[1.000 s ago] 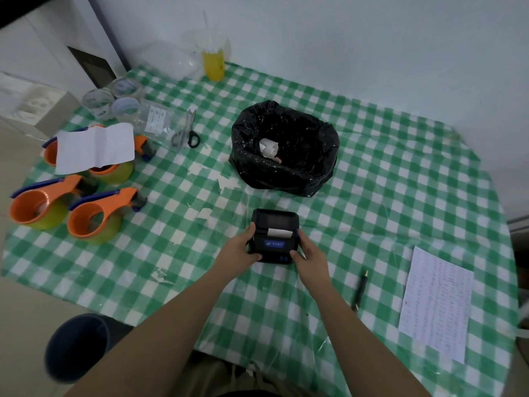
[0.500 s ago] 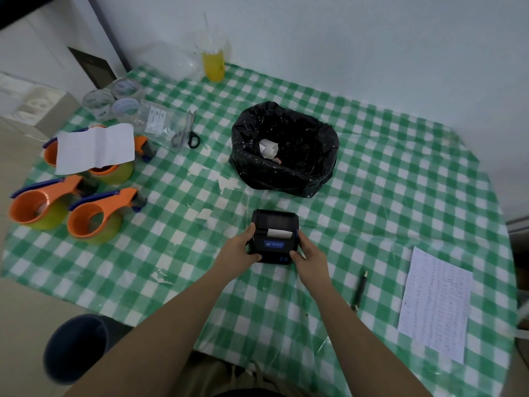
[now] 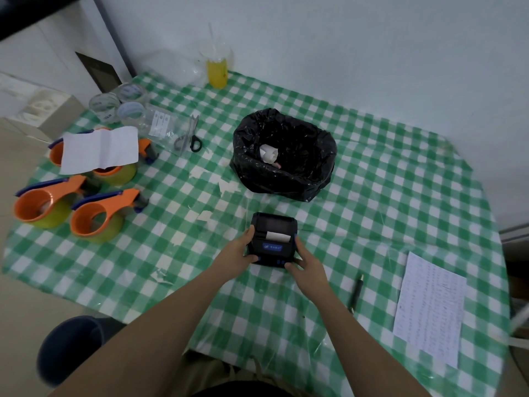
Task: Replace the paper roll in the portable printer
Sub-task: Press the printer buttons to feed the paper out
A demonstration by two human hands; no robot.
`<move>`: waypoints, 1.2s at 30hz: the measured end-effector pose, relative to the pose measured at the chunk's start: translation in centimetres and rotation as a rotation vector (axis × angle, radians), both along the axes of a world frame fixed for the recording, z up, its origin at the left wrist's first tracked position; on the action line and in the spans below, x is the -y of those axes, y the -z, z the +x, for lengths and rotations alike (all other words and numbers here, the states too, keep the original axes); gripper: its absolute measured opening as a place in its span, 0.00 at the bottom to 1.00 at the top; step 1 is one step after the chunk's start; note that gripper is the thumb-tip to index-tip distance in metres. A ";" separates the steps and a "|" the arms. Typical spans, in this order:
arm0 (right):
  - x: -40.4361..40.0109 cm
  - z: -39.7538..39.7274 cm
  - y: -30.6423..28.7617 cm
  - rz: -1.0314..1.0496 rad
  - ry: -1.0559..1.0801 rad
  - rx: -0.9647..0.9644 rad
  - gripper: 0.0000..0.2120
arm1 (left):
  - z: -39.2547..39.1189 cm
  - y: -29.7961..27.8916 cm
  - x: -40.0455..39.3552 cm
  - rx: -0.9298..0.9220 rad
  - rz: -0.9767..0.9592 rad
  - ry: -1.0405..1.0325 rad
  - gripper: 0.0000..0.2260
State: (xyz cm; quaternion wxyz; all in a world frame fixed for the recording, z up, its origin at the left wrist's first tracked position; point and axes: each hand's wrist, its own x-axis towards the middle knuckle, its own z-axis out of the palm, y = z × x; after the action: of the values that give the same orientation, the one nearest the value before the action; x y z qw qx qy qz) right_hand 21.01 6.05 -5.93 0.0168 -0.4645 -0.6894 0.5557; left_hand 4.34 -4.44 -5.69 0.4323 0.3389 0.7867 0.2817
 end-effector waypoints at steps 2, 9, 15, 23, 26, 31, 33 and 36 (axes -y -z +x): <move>0.0 0.0 0.0 0.012 -0.008 0.008 0.34 | 0.0 0.0 0.0 0.014 -0.004 0.002 0.35; -0.1 0.0 0.3 0.024 -0.028 0.030 0.35 | 0.1 -0.1 0.0 0.019 -0.015 -0.005 0.35; -0.1 0.0 0.8 -0.001 0.008 0.009 0.35 | 0.3 0.0 -0.1 0.018 -0.016 -0.015 0.35; -0.2 -0.2 1.0 -0.004 0.018 0.011 0.35 | 0.3 0.2 -0.1 0.012 -0.021 -0.015 0.35; -0.1 -0.3 1.0 0.000 0.023 0.017 0.36 | 0.2 0.2 0.0 0.018 -0.019 -0.026 0.36; -0.2 -0.3 1.2 0.012 0.024 0.022 0.36 | 0.3 0.3 -0.1 0.021 -0.016 -0.032 0.36; -0.2 -0.2 1.3 0.016 0.024 0.023 0.35 | 0.2 0.4 -0.1 0.024 -0.017 -0.033 0.36; -0.1 -0.2 1.2 0.037 0.033 0.036 0.35 | 0.2 0.5 0.0 0.025 -0.012 -0.037 0.36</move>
State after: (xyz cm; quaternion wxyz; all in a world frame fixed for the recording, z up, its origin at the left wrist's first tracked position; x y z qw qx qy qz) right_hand 20.81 6.10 -7.16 0.0223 -0.4851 -0.6921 0.5340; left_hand 4.53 -4.49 -6.15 0.4388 0.3181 0.7890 0.2893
